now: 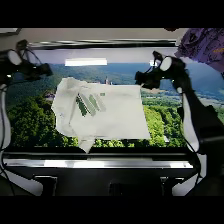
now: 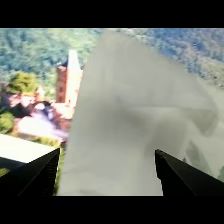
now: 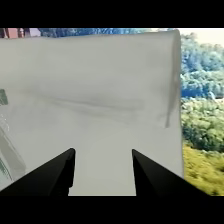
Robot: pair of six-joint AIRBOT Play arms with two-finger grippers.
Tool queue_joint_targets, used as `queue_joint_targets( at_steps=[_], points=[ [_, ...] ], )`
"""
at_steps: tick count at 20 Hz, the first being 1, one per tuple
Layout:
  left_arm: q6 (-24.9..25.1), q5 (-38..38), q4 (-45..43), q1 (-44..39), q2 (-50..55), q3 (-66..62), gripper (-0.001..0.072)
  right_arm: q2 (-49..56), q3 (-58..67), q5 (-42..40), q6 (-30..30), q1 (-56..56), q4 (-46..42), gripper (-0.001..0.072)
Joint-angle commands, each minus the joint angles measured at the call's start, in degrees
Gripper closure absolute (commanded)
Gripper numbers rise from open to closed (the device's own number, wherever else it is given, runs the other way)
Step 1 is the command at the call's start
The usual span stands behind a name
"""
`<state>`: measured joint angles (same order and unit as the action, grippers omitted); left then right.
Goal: Fold the clothes and pants, and hang the long-sleeved shirts on hangers.
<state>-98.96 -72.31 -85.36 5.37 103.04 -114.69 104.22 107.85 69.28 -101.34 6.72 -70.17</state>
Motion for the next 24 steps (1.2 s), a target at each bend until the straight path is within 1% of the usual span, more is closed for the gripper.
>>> queue_joint_targets(
  at_steps=[1,2,3,4,5,6,8,9,11,15,18,23,24],
  points=[
    [3.65,-11.15,7.41,9.97,-8.00,2.45,0.0027,-6.27,-0.20,11.58,11.98,-9.07,3.91,0.0278],
    [5.03,-12.28,10.32,12.57,-10.43,5.27,0.0028,-7.43,-1.60,15.85,15.39,-12.63,5.40,0.0281],
    [5.05,-12.31,13.94,15.30,-13.49,10.05,0.0028,-9.25,-5.70,16.63,16.35,-17.46,12.44,0.0282],
    [6.03,-11.93,16.74,17.38,-16.72,15.69,0.0028,-11.15,-10.95,17.68,20.02,-21.24,17.86,0.0283],
    [6.43,-10.51,18.40,19.06,-20.63,22.93,0.0028,-13.44,-17.75,18.82,22.62,-24.33,19.17,0.0283],
    [6.45,-8.66,19.19,20.20,-24.33,30.05,0.0028,-16.11,-25.66,18.05,23.69,-26.86,19.87,0.0283],
    [6.43,-5.51,19.39,21.05,-31.01,43.54,0.0031,-20.02,-39.65,15.13,28.11,-29.83,21.70,0.0269],
    [6.43,-4.81,19.41,20.94,-33.33,49.09,0.0049,-20.87,-44.85,13.92,29.66,-30.10,21.90,0.0248],
    [6.43,-4.17,19.41,20.48,-35.23,56.57,0.0049,-21.09,-52.81,11.26,33.20,-29.62,23.10,0.0236],
    [6.43,-4.13,19.37,19.89,-34.18,62.42,0.0049,-21.07,-60.33,5.01,38.45,-26.58,22.95,0.0236],
    [6.43,-4.11,19.41,19.89,-33.31,62.58,0.0049,-20.70,-63.30,1.07,38.56,-21.94,22.88,0.0234],
    [6.38,-4.28,19.43,19.91,-33.31,62.53,0.0049,-18.47,-64.17,1.46,37.51,-17.51,23.41,0.0235],
    [5.29,-5.57,19.82,19.89,-33.35,62.53,0.0049,-18.45,-64.17,1.70,37.51,-17.46,24.15,0.0236]
  ],
)
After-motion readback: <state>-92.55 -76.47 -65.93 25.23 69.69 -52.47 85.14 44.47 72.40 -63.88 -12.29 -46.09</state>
